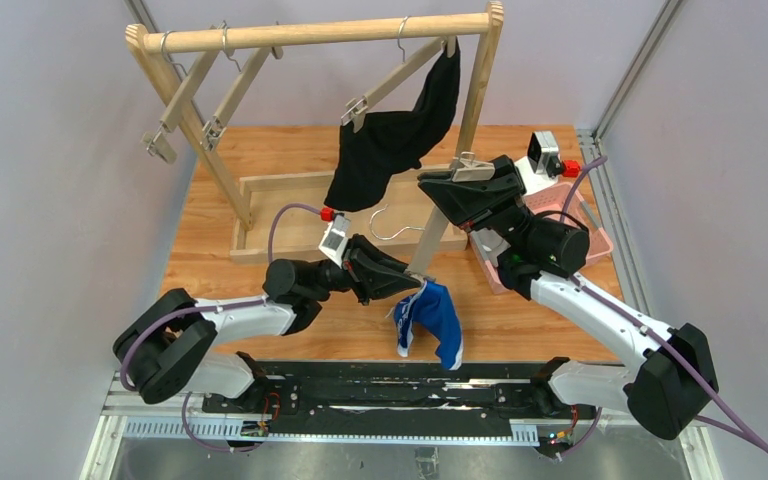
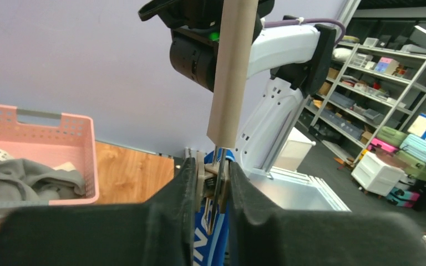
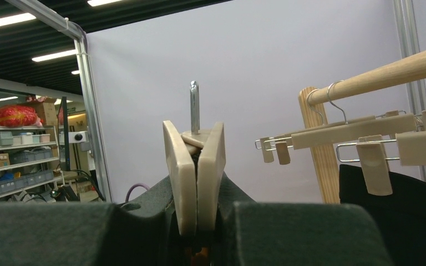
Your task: Remove the underwear clipped to the hanger
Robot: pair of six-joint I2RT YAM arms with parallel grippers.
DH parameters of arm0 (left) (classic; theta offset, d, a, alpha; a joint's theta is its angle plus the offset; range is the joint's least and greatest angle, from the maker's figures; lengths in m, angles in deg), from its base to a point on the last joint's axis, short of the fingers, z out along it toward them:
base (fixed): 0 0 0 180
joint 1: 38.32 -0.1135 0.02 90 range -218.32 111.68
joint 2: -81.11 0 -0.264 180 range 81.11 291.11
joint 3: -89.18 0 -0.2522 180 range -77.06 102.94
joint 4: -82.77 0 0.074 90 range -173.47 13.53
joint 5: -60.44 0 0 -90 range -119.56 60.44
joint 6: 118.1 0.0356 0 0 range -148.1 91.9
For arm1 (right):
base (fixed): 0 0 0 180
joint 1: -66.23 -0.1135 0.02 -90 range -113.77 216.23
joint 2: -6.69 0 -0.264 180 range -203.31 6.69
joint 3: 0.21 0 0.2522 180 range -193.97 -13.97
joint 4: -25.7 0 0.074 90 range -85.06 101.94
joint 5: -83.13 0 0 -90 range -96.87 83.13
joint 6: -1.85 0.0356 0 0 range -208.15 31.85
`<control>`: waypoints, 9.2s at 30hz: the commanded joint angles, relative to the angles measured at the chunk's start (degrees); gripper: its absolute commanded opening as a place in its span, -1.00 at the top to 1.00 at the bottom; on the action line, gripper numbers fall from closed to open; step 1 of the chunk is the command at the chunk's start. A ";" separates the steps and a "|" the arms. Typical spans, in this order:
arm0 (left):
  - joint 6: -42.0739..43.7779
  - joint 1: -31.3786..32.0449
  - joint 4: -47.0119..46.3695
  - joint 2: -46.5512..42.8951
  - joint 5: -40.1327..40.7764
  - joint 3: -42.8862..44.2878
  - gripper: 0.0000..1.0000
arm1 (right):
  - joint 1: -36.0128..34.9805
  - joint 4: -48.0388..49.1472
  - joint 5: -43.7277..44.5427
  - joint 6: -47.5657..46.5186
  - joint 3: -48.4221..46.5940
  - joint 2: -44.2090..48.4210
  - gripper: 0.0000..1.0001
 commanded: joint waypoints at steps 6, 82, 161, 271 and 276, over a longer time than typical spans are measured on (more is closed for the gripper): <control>3.46 0.93 2.49 -4.61 1.62 -0.04 0.93 | -1.04 3.56 1.47 0.18 -1.27 1.72 0.99; 20.85 1.57 52.28 -26.23 9.25 19.77 0.99 | -3.87 1.74 2.28 -1.10 1.44 1.34 -0.24; 52.91 -21.66 151.19 3.16 42.35 95.82 0.99 | -20.30 -120.24 66.55 -35.93 -0.73 17.56 0.99; 50.64 -11.55 128.74 20.96 36.47 111.75 0.42 | 38.53 -96.62 24.51 -46.10 10.36 35.10 -0.45; 51.69 -11.54 129.11 21.61 37.61 111.64 0.43 | 38.53 -96.17 24.23 -46.17 10.73 35.88 -0.46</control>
